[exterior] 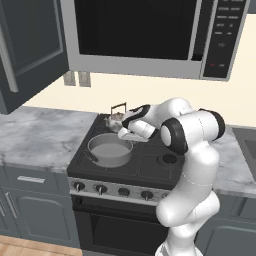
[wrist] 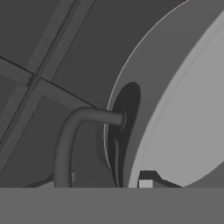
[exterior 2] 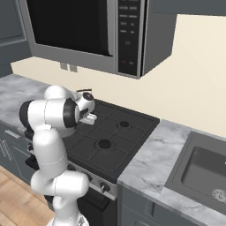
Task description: Pick the kettle from the cabinet and place it on a stove burner. Then pick the pot from the counter and place it on another stove burner. Finally, turn both burners on.
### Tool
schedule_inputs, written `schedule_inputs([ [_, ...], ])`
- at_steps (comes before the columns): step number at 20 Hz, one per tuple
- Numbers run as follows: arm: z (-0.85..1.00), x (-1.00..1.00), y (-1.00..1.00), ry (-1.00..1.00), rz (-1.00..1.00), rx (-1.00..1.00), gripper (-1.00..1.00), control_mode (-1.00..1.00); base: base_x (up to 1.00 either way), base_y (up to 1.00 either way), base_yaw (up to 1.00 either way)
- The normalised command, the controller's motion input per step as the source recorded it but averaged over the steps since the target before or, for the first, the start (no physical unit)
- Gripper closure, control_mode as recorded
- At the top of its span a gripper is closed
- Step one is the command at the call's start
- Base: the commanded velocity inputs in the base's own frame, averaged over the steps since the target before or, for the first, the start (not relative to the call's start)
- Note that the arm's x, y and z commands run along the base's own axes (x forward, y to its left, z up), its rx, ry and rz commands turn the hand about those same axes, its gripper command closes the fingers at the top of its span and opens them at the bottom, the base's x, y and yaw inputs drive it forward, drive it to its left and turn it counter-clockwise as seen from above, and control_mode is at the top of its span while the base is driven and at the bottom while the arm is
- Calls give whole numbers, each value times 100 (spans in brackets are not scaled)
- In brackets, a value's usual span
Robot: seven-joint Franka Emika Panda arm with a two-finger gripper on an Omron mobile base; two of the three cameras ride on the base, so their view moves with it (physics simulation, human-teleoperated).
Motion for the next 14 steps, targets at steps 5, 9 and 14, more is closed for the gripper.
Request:
schedule_inputs([
  [5, -24, 10, 0, 0, 0, 0, 100, -100, 0, 0, 0],
  [9, -19, 13, 0, 0, 0, 0, 100, -100, 0, 0, 0],
  [14, -17, 9, 0, 0, 0, 0, 100, -100, 0, 0, 0],
])
